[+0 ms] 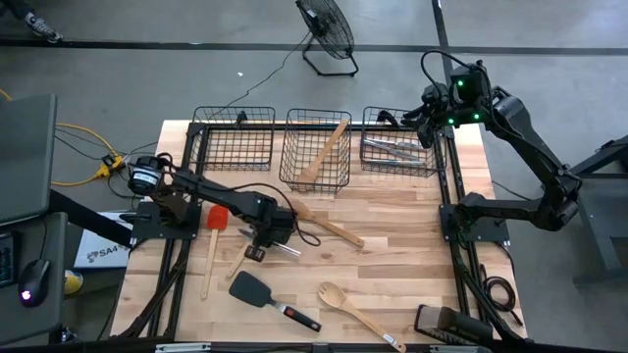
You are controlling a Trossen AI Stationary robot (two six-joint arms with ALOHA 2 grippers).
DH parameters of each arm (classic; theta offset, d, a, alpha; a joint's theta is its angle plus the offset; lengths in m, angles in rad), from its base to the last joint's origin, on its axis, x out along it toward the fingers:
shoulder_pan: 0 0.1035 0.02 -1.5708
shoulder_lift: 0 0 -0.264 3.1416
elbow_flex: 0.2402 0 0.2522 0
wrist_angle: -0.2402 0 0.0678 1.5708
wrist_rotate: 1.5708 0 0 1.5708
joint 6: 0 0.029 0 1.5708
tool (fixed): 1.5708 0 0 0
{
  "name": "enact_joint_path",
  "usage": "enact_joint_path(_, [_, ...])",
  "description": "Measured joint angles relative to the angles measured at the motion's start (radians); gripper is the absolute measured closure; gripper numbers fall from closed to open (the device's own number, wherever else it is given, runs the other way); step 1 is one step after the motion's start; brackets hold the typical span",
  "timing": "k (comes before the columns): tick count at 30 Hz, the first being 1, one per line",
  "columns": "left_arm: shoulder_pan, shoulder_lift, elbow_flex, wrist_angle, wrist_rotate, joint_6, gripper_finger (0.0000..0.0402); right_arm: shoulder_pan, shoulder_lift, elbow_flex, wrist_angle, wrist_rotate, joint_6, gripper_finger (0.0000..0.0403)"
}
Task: Pick & Place Kitchen Items
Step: Put the silver table knife into the right wire basket
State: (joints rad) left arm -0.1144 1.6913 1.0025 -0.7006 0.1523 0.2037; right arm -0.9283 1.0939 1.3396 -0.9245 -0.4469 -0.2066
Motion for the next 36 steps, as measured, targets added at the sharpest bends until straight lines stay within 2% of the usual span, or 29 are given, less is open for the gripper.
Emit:
enact_joint_path(9, [0.002,-0.002,0.142,-0.098,-0.058,-0.004,0.0371,0.000,0.000,0.000,-0.001,-0.010,0.000,0.0322])
enact_joint_path(16, [0.002,-0.003,0.298,-0.164,-0.098,-0.026,0.0371,0.000,0.000,0.000,-0.001,-0.083,-0.007,0.0322])
enact_joint_path(20, [0.003,-0.004,0.418,-0.193,-0.163,-0.028,0.0371,0.000,0.000,0.000,0.001,-0.152,-0.008,0.0322])
enact_joint_path(25, [0.017,-0.006,0.538,-0.189,-0.292,-0.031,0.0371,0.000,0.000,0.000,0.001,-0.224,-0.014,0.0322])
enact_joint_path(31, [0.069,-0.006,0.623,-0.092,-0.413,-0.055,0.0371,0.000,0.000,0.000,0.018,-0.276,-0.027,0.0322])
enact_joint_path(36, [0.101,-0.006,0.655,0.051,-0.428,-0.054,0.0371,0.000,0.000,0.000,0.039,-0.345,-0.027,0.0322])
